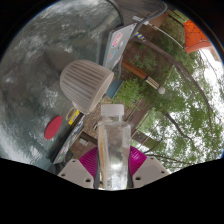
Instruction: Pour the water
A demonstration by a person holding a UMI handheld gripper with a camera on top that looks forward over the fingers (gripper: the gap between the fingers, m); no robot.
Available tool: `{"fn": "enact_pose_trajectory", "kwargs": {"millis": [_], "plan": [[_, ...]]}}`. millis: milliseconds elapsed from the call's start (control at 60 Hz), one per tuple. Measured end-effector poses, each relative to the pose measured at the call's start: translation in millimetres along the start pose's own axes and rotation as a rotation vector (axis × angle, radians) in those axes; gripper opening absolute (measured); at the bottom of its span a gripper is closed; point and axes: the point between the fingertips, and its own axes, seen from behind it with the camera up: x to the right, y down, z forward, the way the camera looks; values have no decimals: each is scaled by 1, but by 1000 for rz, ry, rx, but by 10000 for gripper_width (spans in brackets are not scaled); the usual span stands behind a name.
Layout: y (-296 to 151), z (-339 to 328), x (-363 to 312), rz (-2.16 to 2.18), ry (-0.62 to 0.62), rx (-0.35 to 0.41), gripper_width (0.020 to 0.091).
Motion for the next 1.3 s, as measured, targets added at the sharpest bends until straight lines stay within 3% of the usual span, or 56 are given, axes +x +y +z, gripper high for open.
{"fn": "enact_pose_trajectory", "kwargs": {"millis": [167,217,267,500,517,617,783,900,1050,1167,1300], "plan": [[-17,17,40,-342,85,77,389],[-23,12,41,-387,133,66,389],[-22,15,44,-393,101,99,391],[-24,3,17,-401,126,111,392],[-24,14,28,-392,89,143,391],[-25,16,37,-310,116,164,393],[12,27,71,302,134,104,389],[35,36,42,925,49,53,392],[26,51,-20,1558,-106,43,390],[-3,59,-68,2027,-307,73,392],[-2,70,-99,2158,-352,69,393]]}}
